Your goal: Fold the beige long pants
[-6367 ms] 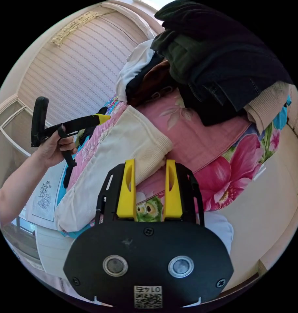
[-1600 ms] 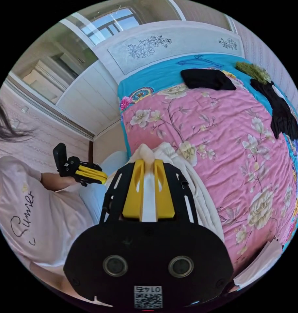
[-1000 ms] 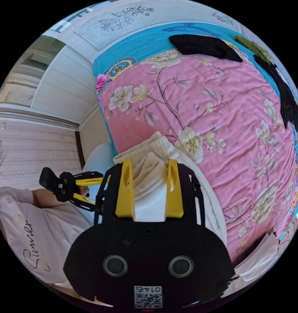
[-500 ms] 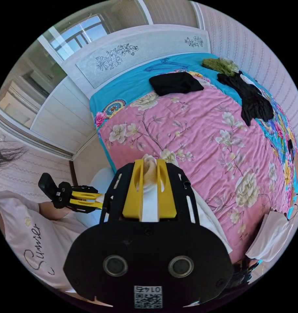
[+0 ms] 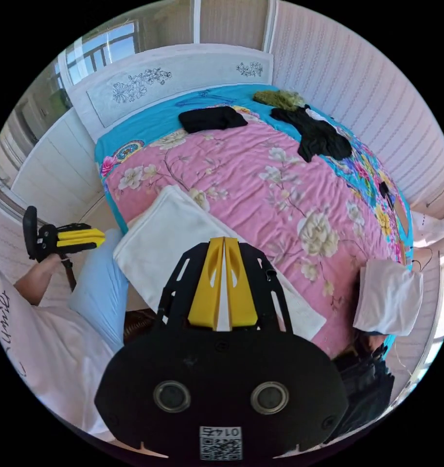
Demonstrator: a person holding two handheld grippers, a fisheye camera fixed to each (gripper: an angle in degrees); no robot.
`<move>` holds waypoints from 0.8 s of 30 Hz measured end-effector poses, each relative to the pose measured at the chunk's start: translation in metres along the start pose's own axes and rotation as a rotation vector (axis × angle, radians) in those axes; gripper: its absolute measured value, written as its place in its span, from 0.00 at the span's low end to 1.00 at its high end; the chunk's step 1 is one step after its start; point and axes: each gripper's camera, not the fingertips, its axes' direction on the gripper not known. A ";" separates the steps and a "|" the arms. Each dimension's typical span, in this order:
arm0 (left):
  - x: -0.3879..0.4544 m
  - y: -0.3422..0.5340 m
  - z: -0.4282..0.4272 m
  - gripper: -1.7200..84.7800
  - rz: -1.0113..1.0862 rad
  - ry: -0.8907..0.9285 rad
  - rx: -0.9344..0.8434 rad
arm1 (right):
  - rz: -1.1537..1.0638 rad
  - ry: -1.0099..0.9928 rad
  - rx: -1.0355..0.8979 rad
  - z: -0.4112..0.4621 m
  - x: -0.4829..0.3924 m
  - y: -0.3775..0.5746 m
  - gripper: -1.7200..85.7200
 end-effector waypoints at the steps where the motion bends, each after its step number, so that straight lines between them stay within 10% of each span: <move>1: 0.009 -0.003 -0.003 0.02 0.036 0.008 0.025 | 0.061 0.013 -0.039 0.004 0.015 0.021 0.02; 9: 0.165 -0.059 0.079 0.01 0.343 0.309 0.130 | 0.102 0.116 -0.272 0.078 0.019 0.029 0.02; 17: 0.210 -0.079 0.202 0.01 0.375 0.360 -0.187 | 0.125 0.226 -0.488 0.188 0.043 -0.002 0.01; 24: 0.246 -0.098 0.186 0.01 0.491 0.294 -0.151 | 0.046 -0.026 -0.587 0.204 0.101 0.003 0.01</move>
